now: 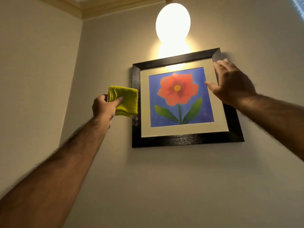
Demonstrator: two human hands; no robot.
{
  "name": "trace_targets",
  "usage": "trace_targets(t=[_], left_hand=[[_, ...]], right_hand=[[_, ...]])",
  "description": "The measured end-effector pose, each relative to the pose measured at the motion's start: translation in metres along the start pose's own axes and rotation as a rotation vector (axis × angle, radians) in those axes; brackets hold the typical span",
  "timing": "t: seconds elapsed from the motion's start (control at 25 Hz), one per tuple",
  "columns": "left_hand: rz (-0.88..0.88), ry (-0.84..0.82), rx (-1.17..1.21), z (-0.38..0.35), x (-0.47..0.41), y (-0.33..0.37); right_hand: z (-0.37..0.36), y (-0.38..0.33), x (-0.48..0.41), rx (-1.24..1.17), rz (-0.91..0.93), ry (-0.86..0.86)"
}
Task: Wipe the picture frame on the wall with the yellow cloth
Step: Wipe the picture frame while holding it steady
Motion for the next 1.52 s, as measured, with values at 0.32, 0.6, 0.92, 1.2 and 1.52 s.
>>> trace_targets(t=[0.32,0.6,0.92,1.2,1.52], left_hand=[[-0.056,0.093,-0.159,-0.051,-0.026,-0.024],[-0.933,-0.119,-0.71,-0.095,0.011,0.0],[-0.821,-0.302,-0.695,-0.064,0.102,-0.102],[-0.813,-0.345,-0.803,-0.046,0.149,-0.138],[-0.6,-0.314,-0.762,-0.138,-0.041,-0.006]], right_hand=[[-0.089,0.06,0.02,0.122,0.047,-0.266],[-0.127,0.06,0.029,0.109,0.019,-0.046],[-0.135,0.067,0.023,0.092,0.035,0.044],[-0.134,0.066,0.021,0.091,0.036,0.068],[-0.138,0.071,0.02,0.118,0.037,0.12]])
Point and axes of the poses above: each hand's wrist, its own x-axis away from the middle knuckle, its own z-axis out of the back of the hand, y = z × x, the point moved 7 cm from there along -x, towards the middle knuckle, and after that the axes turned 8 degrees about x, right-handed, at the moved point
